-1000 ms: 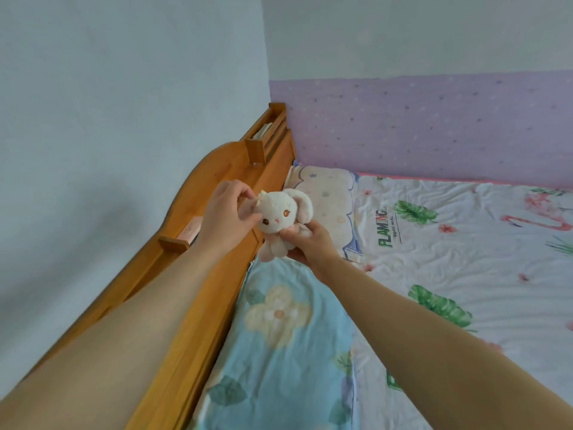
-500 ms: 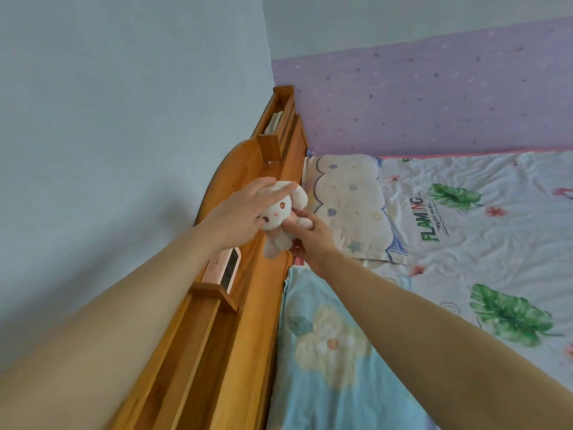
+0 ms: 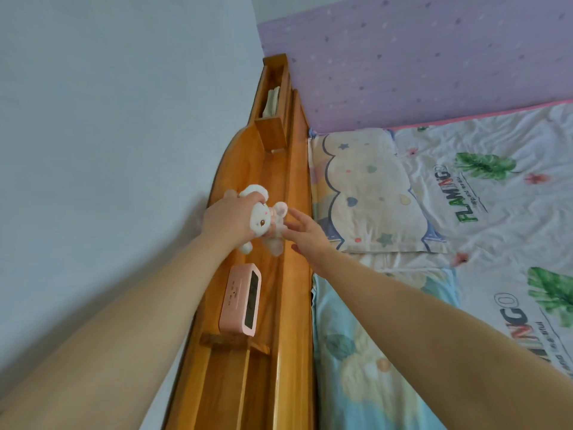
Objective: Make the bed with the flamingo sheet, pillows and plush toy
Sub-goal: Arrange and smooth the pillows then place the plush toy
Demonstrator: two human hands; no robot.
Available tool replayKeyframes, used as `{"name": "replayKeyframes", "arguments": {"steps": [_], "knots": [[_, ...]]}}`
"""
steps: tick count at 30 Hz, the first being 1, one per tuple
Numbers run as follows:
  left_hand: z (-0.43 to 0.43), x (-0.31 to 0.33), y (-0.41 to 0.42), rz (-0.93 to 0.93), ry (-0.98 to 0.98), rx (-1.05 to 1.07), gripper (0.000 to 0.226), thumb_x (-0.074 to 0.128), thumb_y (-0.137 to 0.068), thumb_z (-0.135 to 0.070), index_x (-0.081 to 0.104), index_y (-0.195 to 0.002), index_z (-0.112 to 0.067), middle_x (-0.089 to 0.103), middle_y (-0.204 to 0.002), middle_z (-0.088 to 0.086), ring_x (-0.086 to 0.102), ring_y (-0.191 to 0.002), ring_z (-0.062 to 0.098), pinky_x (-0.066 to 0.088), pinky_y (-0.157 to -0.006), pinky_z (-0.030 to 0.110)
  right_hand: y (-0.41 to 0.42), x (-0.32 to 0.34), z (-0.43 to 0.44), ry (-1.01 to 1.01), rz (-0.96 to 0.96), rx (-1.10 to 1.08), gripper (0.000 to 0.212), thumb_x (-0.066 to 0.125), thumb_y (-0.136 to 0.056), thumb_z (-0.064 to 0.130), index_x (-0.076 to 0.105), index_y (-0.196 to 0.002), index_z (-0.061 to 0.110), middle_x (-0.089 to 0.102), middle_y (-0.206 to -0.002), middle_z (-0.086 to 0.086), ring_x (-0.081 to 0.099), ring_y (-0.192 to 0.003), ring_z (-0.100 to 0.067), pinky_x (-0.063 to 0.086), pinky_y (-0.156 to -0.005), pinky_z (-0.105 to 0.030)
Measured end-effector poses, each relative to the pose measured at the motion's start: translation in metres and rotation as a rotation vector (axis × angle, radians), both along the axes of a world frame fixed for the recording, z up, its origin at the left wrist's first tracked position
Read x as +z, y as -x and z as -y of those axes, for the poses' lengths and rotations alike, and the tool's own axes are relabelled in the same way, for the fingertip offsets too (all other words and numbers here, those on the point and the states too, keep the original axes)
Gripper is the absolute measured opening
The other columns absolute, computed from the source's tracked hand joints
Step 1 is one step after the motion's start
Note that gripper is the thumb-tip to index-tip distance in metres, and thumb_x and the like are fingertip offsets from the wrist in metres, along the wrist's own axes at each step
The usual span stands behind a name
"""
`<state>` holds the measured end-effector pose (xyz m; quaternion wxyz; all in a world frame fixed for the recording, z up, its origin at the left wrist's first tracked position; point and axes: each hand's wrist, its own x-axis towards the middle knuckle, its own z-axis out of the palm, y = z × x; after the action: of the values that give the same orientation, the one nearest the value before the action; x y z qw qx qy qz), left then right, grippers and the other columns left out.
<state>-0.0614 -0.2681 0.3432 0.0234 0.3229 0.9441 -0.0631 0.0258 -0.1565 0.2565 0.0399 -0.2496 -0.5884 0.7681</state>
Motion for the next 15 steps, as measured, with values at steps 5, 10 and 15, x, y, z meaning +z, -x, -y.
{"name": "replayKeyframes", "arguments": {"steps": [5,10,15], "knots": [[-0.015,-0.038,0.030,-0.079,0.138,-0.002,0.061,0.061,-0.083,-0.048,0.035,-0.136,-0.033,0.046,-0.121,0.009,0.054,-0.099,0.022,0.046,-0.071,0.030,0.015,-0.030,0.005,-0.180,0.133,0.086,0.062,0.059,-0.091,0.009,0.034,-0.145,0.027,0.040,-0.147,0.001,0.038,-0.135,-0.021,0.036,-0.107,-0.040],[-0.030,-0.064,0.048,-0.132,0.253,-0.009,0.063,0.065,-0.084,-0.039,0.035,-0.138,-0.024,0.050,-0.123,0.011,0.055,-0.104,0.023,0.047,-0.080,0.032,0.025,-0.050,0.005,-0.305,0.259,0.185,0.066,0.055,-0.091,0.003,0.031,-0.147,0.030,0.035,-0.150,-0.002,0.037,-0.136,-0.022,0.040,-0.095,-0.030],[-0.028,-0.076,0.055,-0.255,0.365,-0.120,0.062,0.067,-0.080,-0.048,0.039,-0.133,-0.029,0.057,-0.109,0.006,0.058,-0.092,0.020,0.038,-0.069,0.028,0.032,-0.062,0.005,-0.416,0.249,0.301,0.065,0.052,-0.091,-0.001,0.030,-0.147,0.022,0.037,-0.147,-0.004,0.037,-0.134,-0.024,0.037,-0.093,-0.026]]}}
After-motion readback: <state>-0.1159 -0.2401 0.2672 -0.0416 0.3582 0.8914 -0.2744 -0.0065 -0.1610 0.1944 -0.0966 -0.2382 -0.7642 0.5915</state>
